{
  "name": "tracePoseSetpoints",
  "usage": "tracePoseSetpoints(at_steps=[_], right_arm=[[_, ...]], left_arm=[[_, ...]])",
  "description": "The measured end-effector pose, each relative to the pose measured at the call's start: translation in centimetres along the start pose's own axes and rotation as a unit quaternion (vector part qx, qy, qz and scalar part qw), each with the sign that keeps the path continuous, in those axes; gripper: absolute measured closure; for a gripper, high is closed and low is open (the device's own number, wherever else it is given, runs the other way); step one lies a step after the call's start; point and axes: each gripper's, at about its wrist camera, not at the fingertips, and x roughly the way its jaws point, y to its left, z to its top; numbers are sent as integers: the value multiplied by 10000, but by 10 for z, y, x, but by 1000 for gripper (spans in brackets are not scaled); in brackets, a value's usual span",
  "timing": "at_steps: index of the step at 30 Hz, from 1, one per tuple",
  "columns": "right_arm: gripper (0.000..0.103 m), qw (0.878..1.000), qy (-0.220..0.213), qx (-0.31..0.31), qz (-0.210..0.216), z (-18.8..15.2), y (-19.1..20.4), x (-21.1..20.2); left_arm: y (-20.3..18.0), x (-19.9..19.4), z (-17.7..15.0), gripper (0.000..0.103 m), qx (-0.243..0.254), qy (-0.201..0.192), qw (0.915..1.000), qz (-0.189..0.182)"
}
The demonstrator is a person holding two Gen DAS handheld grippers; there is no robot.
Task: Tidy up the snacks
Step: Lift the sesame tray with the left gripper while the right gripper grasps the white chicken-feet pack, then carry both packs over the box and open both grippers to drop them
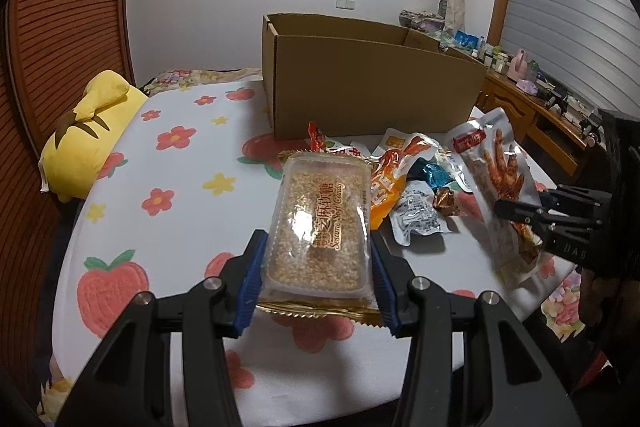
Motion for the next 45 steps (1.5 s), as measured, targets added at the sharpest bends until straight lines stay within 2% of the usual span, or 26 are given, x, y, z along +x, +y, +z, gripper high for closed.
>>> tracePoseSetpoints(at_steps=[13, 18, 26, 37, 45], right_arm=[[81, 9991, -430, 50, -15, 21, -17, -32], [81, 9980, -635, -75, -7, 38, -20, -47], [81, 9946, -984, -319, 38, 84, -29, -56], [81, 9918, -1222, -357, 61, 156, -55, -35], [81, 9932, -1102, -371, -12, 202, -83, 4]], left_arm=[[-11, -12, 21, 55, 152, -237, 9996, -42], [-17, -13, 41, 55, 300, -382, 9988, -80], [-19, -3, 84, 55, 478, -561, 9972, -107], [-23, 21, 153, 55, 594, -777, 9952, -30], [-19, 60, 193, 55, 647, -641, 9958, 42]])
